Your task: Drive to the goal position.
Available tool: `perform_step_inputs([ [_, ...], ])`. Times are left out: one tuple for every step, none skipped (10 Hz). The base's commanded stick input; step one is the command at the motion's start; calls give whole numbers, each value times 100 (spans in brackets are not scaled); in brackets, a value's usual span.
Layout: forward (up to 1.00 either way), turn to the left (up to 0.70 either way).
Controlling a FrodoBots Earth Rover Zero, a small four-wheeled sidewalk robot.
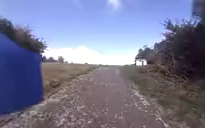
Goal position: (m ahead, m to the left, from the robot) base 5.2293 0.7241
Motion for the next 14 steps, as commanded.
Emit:
perform_step_inputs([
  [100,0],
  [100,0],
  [100,0],
  [100,1],
  [100,7],
  [100,12],
  [100,17],
  [100,22],
  [100,29],
  [100,37],
  [100,37],
  [100,31],
  [100,24],
  [100,11],
])
